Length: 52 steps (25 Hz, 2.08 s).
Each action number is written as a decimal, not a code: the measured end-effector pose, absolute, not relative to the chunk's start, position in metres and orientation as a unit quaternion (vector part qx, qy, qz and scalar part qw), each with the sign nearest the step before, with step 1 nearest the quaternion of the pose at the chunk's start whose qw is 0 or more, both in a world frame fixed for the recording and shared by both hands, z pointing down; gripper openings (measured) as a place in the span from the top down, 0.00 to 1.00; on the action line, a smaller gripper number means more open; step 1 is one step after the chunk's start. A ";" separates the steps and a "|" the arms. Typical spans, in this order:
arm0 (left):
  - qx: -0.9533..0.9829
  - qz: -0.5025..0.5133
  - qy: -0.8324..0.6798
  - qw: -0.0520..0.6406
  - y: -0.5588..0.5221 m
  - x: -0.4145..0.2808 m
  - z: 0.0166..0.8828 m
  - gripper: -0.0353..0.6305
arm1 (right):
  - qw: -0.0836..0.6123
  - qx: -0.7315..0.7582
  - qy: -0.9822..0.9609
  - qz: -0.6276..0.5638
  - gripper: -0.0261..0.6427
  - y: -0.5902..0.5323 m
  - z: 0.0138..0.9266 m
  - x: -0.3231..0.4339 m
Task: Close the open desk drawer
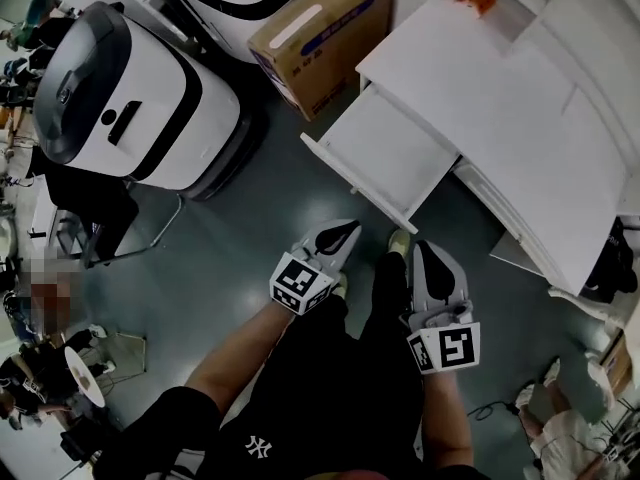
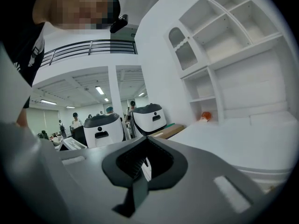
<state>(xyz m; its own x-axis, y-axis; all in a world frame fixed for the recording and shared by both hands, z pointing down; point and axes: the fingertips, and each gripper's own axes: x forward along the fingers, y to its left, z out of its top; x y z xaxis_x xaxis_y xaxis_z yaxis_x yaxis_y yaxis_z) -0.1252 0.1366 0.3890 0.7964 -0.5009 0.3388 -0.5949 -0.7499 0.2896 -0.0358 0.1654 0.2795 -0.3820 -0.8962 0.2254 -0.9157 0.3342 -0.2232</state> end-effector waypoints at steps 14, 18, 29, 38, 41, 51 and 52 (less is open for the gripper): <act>0.910 0.184 -0.303 0.216 0.089 -0.113 0.537 0.95 | 0.056 0.543 -0.816 0.190 0.93 0.120 0.384 -0.035; 0.910 0.186 -0.300 0.218 0.081 -0.105 0.554 0.95 | 0.059 0.542 -0.816 0.193 0.93 0.114 0.392 -0.031; 0.908 0.189 -0.297 0.226 0.061 -0.083 0.558 0.94 | 0.058 0.556 -0.806 0.196 0.93 0.099 0.391 -0.002; 0.906 0.192 -0.301 0.226 0.035 -0.059 0.560 0.94 | 0.060 0.571 -0.794 0.198 0.93 0.085 0.395 0.035; 0.907 0.190 -0.301 0.224 0.025 -0.048 0.559 0.94 | 0.063 0.575 -0.792 0.196 0.93 0.076 0.398 0.047; 0.909 0.179 -0.306 0.220 -0.009 -0.017 0.560 0.94 | 0.071 0.570 -0.798 0.186 0.93 0.047 0.417 0.064; 0.909 0.178 -0.307 0.219 -0.013 -0.014 0.560 0.94 | 0.070 0.569 -0.798 0.187 0.93 0.045 0.418 0.066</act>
